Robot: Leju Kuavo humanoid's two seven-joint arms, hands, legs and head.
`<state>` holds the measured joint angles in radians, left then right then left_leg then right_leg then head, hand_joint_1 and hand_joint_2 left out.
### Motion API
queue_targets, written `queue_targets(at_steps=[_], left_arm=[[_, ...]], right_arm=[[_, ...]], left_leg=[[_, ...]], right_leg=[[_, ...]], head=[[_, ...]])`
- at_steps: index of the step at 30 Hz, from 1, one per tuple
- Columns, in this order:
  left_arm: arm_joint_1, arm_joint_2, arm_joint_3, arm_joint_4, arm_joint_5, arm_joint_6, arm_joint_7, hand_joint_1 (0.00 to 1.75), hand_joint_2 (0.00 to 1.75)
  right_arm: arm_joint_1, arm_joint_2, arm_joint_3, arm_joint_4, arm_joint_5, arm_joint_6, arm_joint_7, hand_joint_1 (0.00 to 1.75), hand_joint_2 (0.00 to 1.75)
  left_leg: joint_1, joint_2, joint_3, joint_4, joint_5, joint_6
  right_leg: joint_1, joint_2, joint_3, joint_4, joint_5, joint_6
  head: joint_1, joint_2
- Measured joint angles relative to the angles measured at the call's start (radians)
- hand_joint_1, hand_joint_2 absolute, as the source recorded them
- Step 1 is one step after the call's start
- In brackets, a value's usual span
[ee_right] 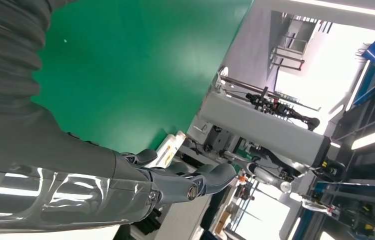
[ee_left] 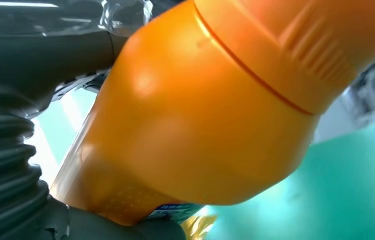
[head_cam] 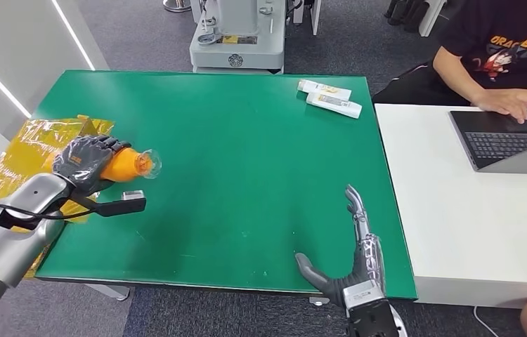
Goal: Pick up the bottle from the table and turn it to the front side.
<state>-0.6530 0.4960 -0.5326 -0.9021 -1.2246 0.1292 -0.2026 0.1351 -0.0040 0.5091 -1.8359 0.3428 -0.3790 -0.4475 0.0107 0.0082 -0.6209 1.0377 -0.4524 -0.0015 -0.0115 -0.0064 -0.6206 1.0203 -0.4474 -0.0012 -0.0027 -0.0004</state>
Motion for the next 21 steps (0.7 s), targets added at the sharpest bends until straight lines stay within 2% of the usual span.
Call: queue_targets(at_steps=[12, 21], left_arm=[[-0.069, -0.095, -0.032, 0.200, -0.083, -0.011, 0.078, 1.75, 1.75], [-0.091, -0.124, -0.040, 0.298, -0.099, -0.003, 0.089, 1.75, 1.75]], right_arm=[[0.013, 0.003, -0.007, -0.018, 0.009, 0.006, 0.008, 0.00, 1.75], [0.012, 0.003, -0.007, -0.018, 0.004, 0.000, 0.009, 0.00, 1.75]], left_leg=[[0.000, 0.001, 0.000, 0.000, 0.000, 0.000], [0.000, 0.001, 0.000, 0.000, 0.000, 0.000]], right_leg=[[0.000, 0.001, 0.000, 0.000, 0.000, 0.000], [0.000, 0.001, 0.000, 0.000, 0.000, 0.000]], head=[[0.000, 0.000], [0.000, 0.000]])
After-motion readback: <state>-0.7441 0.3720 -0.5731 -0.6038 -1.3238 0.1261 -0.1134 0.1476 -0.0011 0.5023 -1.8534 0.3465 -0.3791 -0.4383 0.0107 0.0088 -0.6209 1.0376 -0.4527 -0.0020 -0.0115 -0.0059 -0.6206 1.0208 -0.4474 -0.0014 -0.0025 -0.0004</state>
